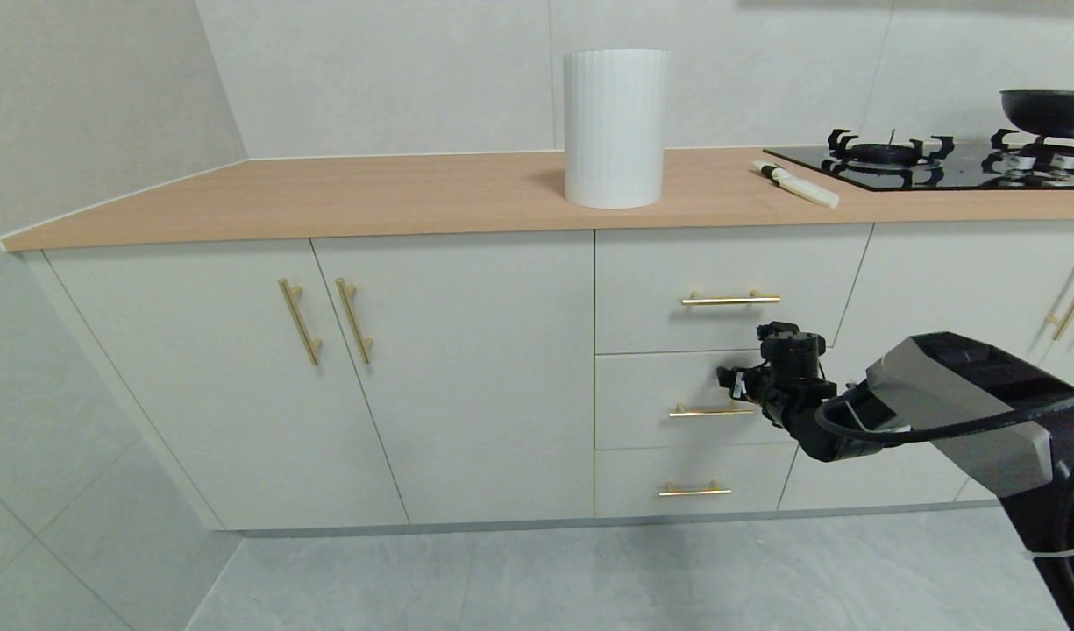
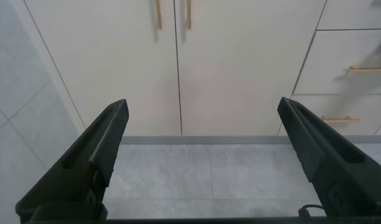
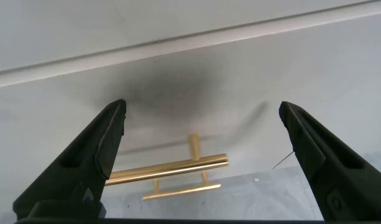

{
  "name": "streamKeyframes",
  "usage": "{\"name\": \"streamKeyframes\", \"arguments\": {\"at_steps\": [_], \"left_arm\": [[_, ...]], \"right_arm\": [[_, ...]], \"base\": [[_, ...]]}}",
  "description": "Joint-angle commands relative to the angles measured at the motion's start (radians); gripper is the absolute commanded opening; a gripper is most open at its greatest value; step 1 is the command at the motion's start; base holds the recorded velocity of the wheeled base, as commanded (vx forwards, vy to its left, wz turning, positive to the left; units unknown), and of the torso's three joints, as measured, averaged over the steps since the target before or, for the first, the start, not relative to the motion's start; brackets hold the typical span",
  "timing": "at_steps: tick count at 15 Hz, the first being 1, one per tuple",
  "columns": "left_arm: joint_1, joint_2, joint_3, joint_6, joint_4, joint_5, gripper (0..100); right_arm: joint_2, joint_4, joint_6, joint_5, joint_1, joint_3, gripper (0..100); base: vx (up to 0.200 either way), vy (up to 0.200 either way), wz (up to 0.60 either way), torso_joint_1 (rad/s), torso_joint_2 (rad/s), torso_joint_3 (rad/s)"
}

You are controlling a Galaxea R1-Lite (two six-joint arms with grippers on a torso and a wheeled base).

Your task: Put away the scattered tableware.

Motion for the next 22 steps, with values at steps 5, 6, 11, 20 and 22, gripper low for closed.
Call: {"name": "streamKeyframes", "arguments": {"at_steps": [5, 6, 11, 20, 22], "left_arm": [[0.001, 0.002, 0.000, -0.001, 0.000, 0.000, 100], [0.001, 0.002, 0.000, -0.001, 0.000, 0.000, 100], [0.001, 0.002, 0.000, -0.002, 0.000, 0.002, 100], [0.000, 0.002, 0.000, -0.001, 0.000, 0.000, 100], [0.000, 0.002, 0.000, -0.001, 0.000, 0.000, 100]], "right_arm": [[0.022, -0.004, 0.001, -0.007, -0.004, -0.031, 100], [0.037, -0.004, 0.004, -0.012, -0.006, -0.049, 100], [0.037, -0.002, 0.016, -0.029, -0.012, -0.049, 100], [-0.612, -0.036, 0.008, -0.029, 0.002, 0.693, 100], [-0.897, -0.038, 0.008, -0.035, 0.033, 0.908, 100]], "base": [[0.000, 0.000, 0.00, 0.000, 0.00, 0.000], [0.000, 0.000, 0.00, 0.000, 0.00, 0.000], [0.000, 0.000, 0.00, 0.000, 0.00, 0.000], [0.000, 0.000, 0.00, 0.000, 0.00, 0.000], [0.000, 0.000, 0.00, 0.000, 0.00, 0.000]]}}
